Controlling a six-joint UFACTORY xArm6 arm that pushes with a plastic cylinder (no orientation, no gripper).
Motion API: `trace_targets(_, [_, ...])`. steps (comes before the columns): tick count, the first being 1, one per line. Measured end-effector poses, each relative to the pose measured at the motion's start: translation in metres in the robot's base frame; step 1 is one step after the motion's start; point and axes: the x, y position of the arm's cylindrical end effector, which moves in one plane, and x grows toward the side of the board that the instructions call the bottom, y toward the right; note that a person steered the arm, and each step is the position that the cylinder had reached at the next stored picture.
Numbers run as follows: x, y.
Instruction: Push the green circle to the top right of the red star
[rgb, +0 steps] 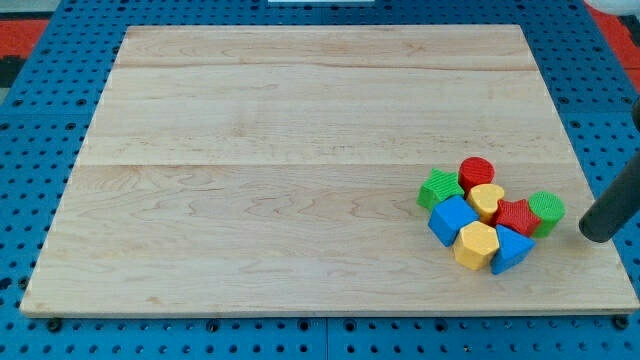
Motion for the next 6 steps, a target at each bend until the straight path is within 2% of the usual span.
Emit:
trace_targets(3, [-0.017, -0.024])
trace_targets(6, [-0.011, -0.027])
